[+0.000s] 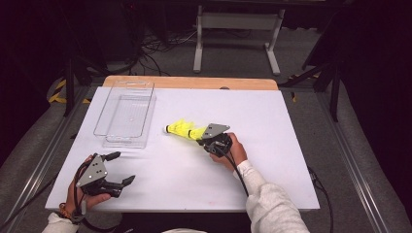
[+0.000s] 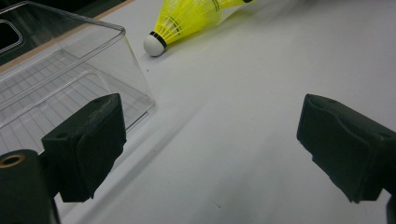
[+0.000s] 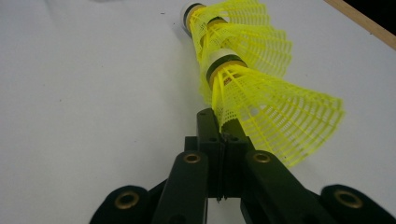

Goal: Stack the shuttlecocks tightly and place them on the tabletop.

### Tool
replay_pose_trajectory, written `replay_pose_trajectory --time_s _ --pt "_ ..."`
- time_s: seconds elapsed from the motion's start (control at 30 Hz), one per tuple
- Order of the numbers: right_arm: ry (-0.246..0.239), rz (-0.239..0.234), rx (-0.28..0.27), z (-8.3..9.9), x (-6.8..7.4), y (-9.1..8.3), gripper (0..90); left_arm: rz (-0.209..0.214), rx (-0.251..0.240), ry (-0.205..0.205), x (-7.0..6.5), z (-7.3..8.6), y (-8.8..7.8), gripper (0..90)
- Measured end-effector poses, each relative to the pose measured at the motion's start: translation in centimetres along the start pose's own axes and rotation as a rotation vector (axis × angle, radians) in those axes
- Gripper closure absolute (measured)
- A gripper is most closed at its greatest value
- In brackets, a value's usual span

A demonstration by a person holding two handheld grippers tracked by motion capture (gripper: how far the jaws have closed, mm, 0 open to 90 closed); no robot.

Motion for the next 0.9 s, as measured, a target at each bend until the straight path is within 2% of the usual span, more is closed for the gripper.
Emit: replay_pose_trajectory --time_s 0.07,0.53,0.63,0.77,0.9 --pt "0.007 -0.005 0.0 -0.2 0.0 0.3 90.0 0.001 0.0 0.0 0.0 0.0 0.0 9.2" --pt "-0.033 -0.027 0.013 -1.4 0.8 1.7 90.0 0.011 -0.001 -0.001 -0.2 0.0 0.0 9.2" --pt "-0.03 -0.031 0.019 -1.7 0.8 2.0 89.9 0.013 -0.011 -0.015 -0.1 -0.1 0.0 9.5" --pt "-0.031 -0.034 0.032 -1.7 0.7 2.6 89.2 0.017 -0.01 -0.004 -0.2 -0.1 -0.1 9.5" --pt "-0.007 -0.037 0.03 -1.4 0.6 3.2 88.7 0.02 -0.011 -0.007 -0.1 0.0 -0.1 9.5"
Point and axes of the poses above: each handheld gripper's, and its own axes: y roughly forward along the jaws, z roughly out of its underside, x roughly to its left, the point moved 10 cm from there along y, roughly forward along the jaws, and after that the axes turned 10 degrees about -x, right-handed, at the moved point
